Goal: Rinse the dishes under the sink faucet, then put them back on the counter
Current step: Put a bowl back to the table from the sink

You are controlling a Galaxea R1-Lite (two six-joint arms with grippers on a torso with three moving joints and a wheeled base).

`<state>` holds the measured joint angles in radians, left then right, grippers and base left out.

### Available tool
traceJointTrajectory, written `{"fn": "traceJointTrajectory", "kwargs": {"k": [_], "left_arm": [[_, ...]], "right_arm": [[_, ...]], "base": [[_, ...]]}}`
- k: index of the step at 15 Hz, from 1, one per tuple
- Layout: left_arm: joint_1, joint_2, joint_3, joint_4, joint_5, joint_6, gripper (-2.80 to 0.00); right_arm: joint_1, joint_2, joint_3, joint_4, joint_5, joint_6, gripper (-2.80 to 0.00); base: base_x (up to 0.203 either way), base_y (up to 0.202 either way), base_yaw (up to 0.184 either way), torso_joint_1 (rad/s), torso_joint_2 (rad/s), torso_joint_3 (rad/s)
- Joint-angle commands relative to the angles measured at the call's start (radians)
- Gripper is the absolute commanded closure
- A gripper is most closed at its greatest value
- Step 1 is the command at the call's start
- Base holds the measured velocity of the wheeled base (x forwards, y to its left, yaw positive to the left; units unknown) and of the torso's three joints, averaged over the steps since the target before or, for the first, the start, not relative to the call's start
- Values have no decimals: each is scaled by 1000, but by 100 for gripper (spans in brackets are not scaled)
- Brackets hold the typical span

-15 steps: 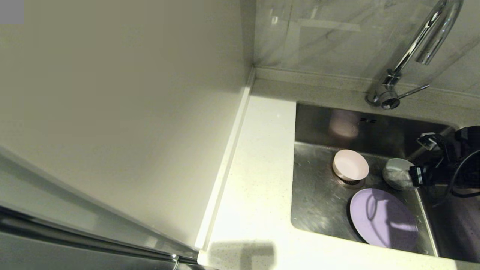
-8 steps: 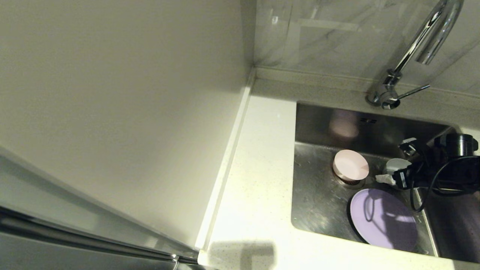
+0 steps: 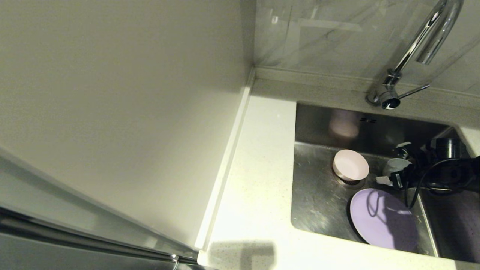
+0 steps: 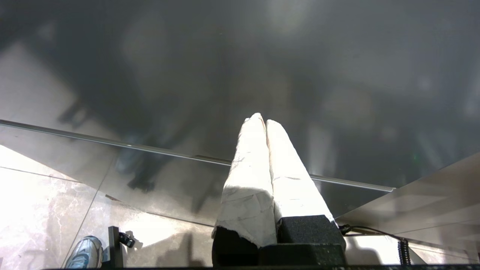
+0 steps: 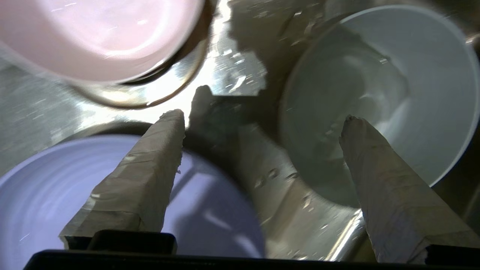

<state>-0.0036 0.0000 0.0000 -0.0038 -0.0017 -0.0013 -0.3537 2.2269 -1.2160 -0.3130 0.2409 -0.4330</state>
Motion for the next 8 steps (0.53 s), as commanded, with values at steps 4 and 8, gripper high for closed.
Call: {"fn": "traceJointTrajectory", "kwargs": {"k": [4, 8], "left_arm": [[-1, 0, 3, -1, 0, 0, 0], [-1, 0, 3, -1, 0, 0, 0]], "right_arm": [[-18, 76, -64, 0, -2, 0, -280], [-41, 117, -125, 6, -3, 0, 0]], "base": [[0, 0, 0, 0, 0, 0], [0, 0, 0, 0, 0, 0]]}}
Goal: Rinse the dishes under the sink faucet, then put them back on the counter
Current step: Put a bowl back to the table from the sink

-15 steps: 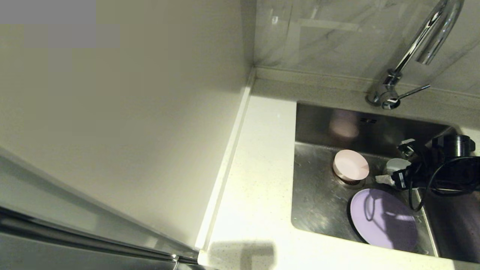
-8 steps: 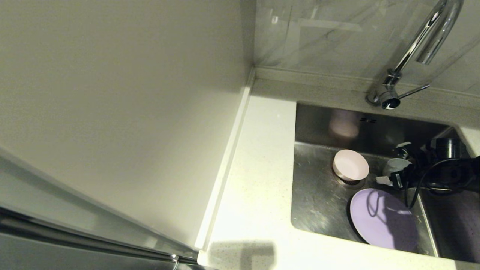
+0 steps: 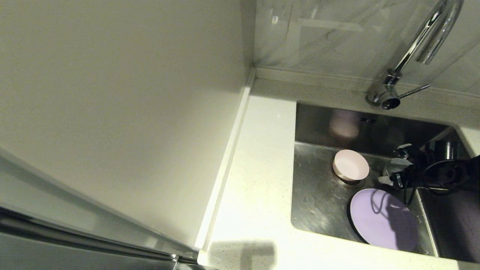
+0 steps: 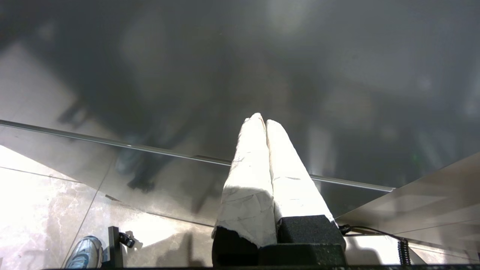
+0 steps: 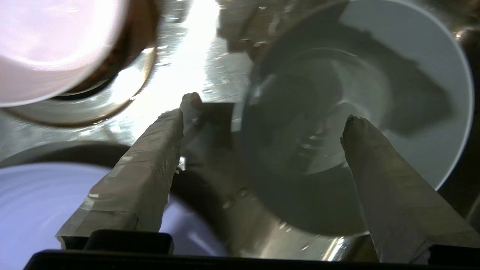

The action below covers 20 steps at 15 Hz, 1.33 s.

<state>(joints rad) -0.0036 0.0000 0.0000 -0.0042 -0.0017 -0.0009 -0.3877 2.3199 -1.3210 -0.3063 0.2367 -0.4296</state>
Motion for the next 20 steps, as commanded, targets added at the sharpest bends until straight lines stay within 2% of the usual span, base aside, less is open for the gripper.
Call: {"fn": "traceJointTrajectory", "kwargs": {"k": [1, 11, 15, 20], "left_arm": [[1, 0, 3, 0, 0, -1, 0], [1, 0, 2, 0, 0, -1, 0], [-1, 0, 3, 0, 0, -1, 0], [1, 0, 3, 0, 0, -1, 0]], "right_arm": [[-11, 27, -23, -3, -4, -6, 0], [-25, 15, -14, -5, -8, 1, 0], [-26, -133, 68, -6, -1, 54, 0], [-25, -475, 300, -5, 37, 143, 0]], "base": [[0, 0, 0, 0, 0, 0], [0, 0, 0, 0, 0, 0], [0, 0, 0, 0, 0, 0], [0, 0, 0, 0, 0, 0]]}}
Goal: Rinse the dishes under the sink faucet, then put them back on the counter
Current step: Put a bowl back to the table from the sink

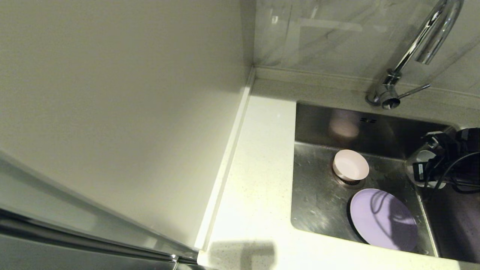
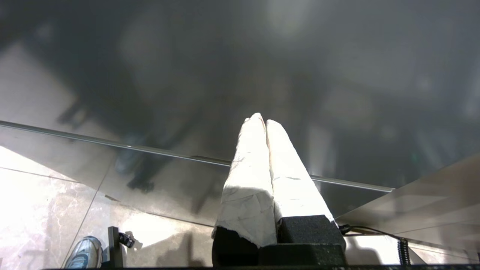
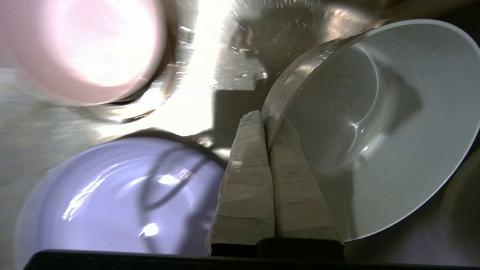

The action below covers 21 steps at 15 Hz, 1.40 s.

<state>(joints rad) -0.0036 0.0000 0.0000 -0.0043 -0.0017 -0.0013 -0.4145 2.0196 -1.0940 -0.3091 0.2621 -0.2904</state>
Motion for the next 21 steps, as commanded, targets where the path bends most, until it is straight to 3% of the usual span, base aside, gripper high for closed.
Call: {"fn": "traceJointTrajectory", "kwargs": {"k": [1, 4, 7, 10, 13, 16, 18, 21], "left_arm": [[-1, 0, 3, 0, 0, 0, 0], [-1, 0, 3, 0, 0, 0, 0], [-1, 0, 3, 0, 0, 0, 0], [0, 0, 2, 0, 0, 0, 0], [0, 0, 3, 0, 0, 0, 0], [-1, 0, 2, 0, 0, 0, 0], [-1, 0, 3, 0, 0, 0, 0], [1, 0, 3, 0, 0, 0, 0]], "right_arm": [[2, -243, 127, -3, 20, 12, 0], [6, -416, 262, -10, 38, 63, 0], [10, -488, 311, -45, 136, 260, 0], [10, -496, 305, -146, 275, 593, 0], [12, -494, 303, -367, 369, 1032, 0], [11, -487, 289, -578, 395, 1502, 0], [9, -480, 284, -702, 400, 1720, 0], [7, -471, 272, -825, 400, 1937, 0]], "base": [[0, 0, 0, 0, 0, 0], [0, 0, 0, 0, 0, 0], [0, 0, 0, 0, 0, 0], [0, 0, 0, 0, 0, 0], [0, 0, 0, 0, 0, 0], [0, 0, 0, 0, 0, 0], [0, 0, 0, 0, 0, 0], [0, 0, 0, 0, 0, 0]]}}
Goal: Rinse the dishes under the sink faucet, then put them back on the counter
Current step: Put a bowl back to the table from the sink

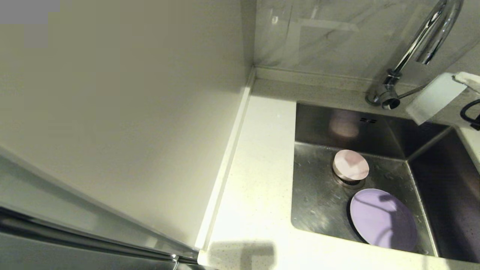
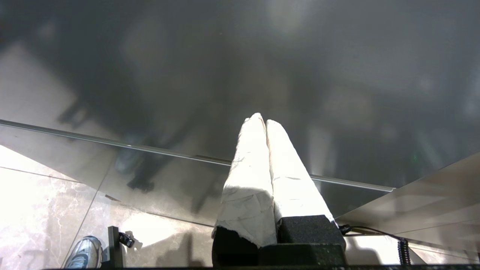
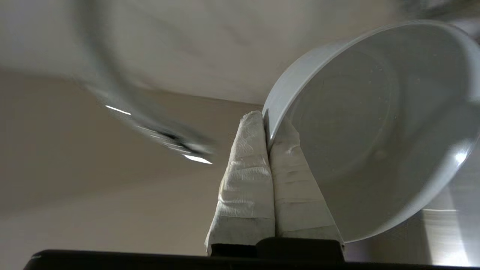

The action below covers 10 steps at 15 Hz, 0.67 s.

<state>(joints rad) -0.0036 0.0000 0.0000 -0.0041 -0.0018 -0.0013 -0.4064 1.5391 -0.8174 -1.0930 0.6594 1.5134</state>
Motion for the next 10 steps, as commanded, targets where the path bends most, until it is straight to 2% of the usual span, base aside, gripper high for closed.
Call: {"fn": "traceJointTrajectory", "kwargs": {"k": [1, 3, 5, 8, 10], "left_arm": [[-1, 0, 3, -1, 0, 0, 0], [0, 0, 3, -1, 0, 0, 0], [1, 0, 2, -1, 0, 0, 0], [1, 0, 3, -1, 0, 0, 0], [-1, 0, 3, -1, 0, 0, 0]], "right_arm": [[-3, 16, -7, -71, -1, 204, 0], [-17, 27, -8, -123, -17, 315, 0], [-41, 35, -4, -140, -39, 382, 0], [-49, 64, 25, -141, -38, 390, 0], [-74, 44, -17, -176, -35, 393, 0]], "base": [[0, 0, 0, 0, 0, 0], [0, 0, 0, 0, 0, 0], [0, 0, 0, 0, 0, 0], [0, 0, 0, 0, 0, 0], [0, 0, 0, 0, 0, 0]]}}
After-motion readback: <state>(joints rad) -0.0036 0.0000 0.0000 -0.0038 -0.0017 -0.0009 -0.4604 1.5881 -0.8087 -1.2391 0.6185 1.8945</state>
